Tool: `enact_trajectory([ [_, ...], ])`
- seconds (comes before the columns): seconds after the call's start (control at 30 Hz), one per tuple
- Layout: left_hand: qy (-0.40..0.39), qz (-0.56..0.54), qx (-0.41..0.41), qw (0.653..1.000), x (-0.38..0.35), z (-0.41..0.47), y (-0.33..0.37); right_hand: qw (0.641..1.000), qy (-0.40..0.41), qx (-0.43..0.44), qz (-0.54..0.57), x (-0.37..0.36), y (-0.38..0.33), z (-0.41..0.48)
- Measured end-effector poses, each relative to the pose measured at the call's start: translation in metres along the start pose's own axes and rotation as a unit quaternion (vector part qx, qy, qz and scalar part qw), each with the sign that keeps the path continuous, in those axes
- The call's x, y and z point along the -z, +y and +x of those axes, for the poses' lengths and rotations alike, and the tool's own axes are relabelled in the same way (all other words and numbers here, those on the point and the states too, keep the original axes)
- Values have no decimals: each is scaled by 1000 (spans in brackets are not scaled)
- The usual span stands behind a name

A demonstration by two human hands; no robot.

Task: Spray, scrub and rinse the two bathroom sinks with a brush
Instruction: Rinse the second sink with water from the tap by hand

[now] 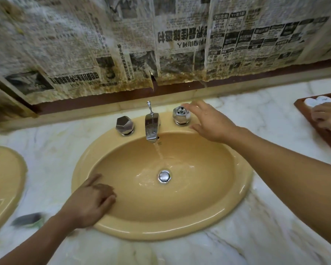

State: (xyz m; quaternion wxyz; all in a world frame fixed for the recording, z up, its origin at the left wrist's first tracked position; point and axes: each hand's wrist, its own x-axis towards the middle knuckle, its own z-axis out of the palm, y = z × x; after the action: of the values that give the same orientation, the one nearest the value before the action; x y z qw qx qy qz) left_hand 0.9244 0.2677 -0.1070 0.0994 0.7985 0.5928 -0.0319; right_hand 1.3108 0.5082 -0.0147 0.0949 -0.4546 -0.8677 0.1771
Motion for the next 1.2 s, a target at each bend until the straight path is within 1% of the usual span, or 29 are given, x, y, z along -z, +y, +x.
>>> enact_trajectory([
  [0.07,12,-7,7,1000,-1,2,3,997,-29,34,-59,8,-6,23],
  [0.13,26,-10,6,1000,-1,2,4,987,-82,64,-123,11,-11,43],
  [0.2,39,-3,4,999,-1,1,3,974,-130,97,-160,11,-14,55],
  [0.23,43,0,4,999,0,1,4,970,-139,107,-167,11,-16,58],
  [0.37,42,10,13,999,3,0,7,969,-127,121,-172,10,-17,59],
  [0.5,16,24,69,997,4,-1,8,972,-123,110,-170,9,-21,56],
  [0.63,-10,20,96,995,7,0,11,972,-123,102,-173,8,-26,54],
  [0.83,-38,35,111,992,8,1,13,973,-113,67,-190,2,-29,51],
  [0.93,-36,36,111,993,8,1,13,975,-86,42,-202,-6,-32,48],
  [1.2,-30,47,108,993,6,1,13,983,-54,1,-177,-14,-39,41],
])
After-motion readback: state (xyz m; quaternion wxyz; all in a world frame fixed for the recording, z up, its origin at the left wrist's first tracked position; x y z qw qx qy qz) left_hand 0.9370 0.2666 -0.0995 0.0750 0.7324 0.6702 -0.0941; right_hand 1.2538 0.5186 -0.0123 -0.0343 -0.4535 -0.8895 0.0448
